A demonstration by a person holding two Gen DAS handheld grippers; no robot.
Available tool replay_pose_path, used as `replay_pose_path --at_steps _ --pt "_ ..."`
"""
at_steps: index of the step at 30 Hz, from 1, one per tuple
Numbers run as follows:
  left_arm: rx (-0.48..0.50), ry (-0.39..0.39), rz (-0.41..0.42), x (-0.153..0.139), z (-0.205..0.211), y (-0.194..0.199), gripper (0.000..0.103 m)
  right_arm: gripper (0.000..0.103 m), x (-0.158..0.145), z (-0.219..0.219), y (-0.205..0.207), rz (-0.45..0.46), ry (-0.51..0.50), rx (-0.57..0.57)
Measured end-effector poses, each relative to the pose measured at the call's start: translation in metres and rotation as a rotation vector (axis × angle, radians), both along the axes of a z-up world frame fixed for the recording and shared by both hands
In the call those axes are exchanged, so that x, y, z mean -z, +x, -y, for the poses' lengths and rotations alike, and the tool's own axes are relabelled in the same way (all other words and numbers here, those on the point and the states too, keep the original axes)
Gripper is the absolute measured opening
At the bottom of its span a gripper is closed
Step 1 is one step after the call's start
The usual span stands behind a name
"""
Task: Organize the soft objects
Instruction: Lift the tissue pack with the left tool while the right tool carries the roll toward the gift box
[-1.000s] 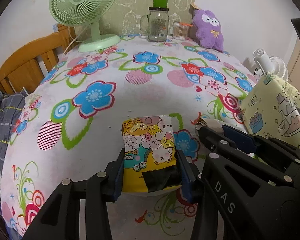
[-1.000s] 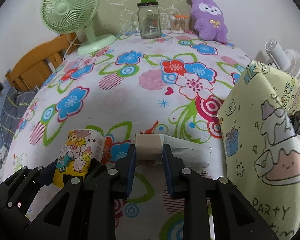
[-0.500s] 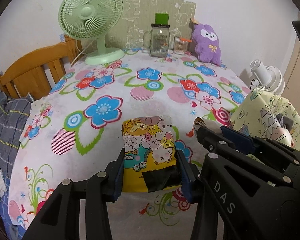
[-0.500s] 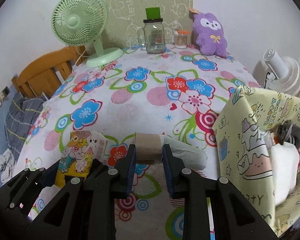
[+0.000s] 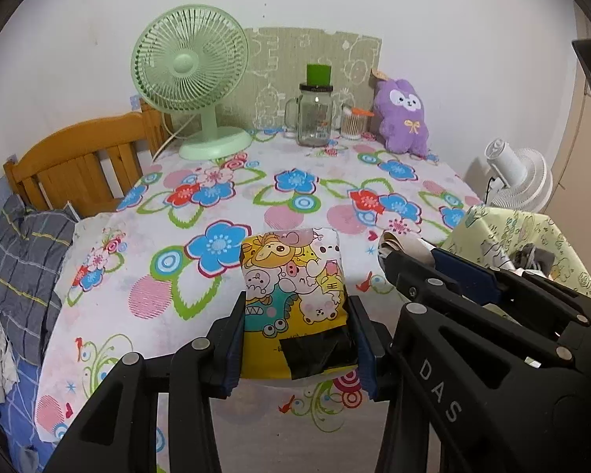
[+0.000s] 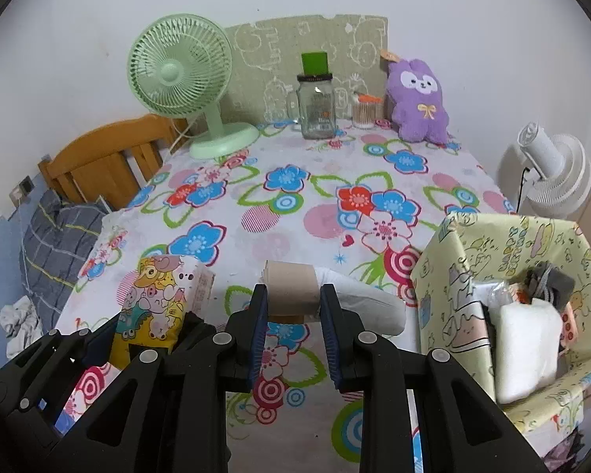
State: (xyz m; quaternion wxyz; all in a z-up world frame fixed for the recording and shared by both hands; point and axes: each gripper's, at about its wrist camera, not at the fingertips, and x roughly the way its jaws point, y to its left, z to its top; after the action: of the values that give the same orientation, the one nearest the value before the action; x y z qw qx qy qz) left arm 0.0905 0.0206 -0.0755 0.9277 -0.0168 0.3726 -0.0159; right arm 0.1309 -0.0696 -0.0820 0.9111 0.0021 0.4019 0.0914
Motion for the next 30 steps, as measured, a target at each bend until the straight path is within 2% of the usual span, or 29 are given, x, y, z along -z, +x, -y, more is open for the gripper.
replay_pose_path --at_steps 19,30 --pt "-0.01 0.021 0.133 -0.05 -0.001 -0.021 0.047 0.029 -0.055 -0.003 -0.018 0.13 0.023 -0.039" --pt "0.014 0.024 0.165 -0.062 0.016 -0.026 0.047 0.029 -0.074 0.013 -0.025 0.168 0.007 -0.031"
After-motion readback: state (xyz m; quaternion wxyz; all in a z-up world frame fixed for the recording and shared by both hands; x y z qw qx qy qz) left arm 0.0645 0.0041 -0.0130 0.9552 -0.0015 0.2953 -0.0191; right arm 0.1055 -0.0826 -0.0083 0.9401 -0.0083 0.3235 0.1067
